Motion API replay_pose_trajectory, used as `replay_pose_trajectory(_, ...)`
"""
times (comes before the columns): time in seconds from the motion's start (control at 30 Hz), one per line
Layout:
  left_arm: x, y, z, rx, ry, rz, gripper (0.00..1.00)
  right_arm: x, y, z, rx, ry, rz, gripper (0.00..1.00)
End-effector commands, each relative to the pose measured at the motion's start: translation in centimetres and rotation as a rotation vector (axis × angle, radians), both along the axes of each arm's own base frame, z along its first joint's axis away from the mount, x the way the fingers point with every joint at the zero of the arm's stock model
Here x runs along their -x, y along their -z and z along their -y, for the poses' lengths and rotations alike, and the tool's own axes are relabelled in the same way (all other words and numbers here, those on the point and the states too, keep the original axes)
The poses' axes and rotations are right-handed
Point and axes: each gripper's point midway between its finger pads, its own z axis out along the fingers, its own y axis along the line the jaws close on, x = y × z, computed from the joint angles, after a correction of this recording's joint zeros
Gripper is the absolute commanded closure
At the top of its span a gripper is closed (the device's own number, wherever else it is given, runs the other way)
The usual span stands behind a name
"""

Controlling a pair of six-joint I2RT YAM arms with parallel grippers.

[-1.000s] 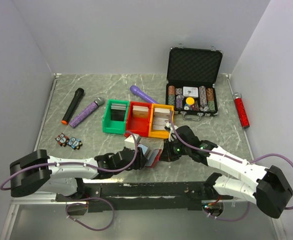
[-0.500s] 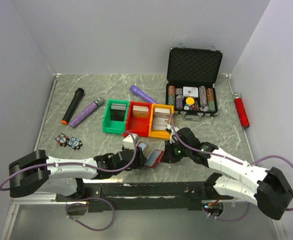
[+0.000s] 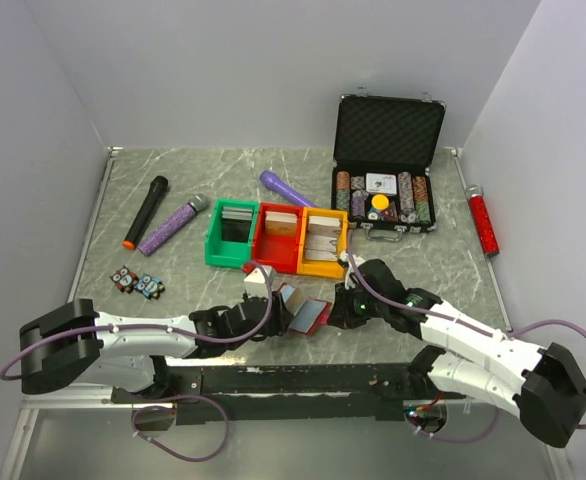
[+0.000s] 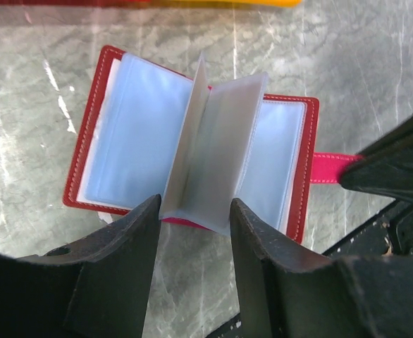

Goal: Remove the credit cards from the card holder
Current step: Remove the credit card from the card holder.

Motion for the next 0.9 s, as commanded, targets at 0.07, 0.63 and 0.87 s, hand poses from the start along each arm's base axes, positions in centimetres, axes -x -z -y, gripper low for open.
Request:
replay_pose_trajectory(0.07, -0.3, 1.9, -2.4, -0.101, -0.058, -0.017, 0.52, -0.8, -3.0, 0.3, -0.03, 0.038, 0.085, 0.75)
replay_pose_trajectory(0.63, -0.2, 2.3, -2.8, -0.111, -0.082, -0.036, 0.6, -3.6, -8.4, -7.3, -0.204, -0.102, 0.131, 0.82)
replay_pose_trajectory(0.87, -0.2, 2.6, -2.3, -0.123, -0.059, -0.033, 0.61, -3.4, -8.0, -5.7, -0.153, -0.069, 0.15, 0.8)
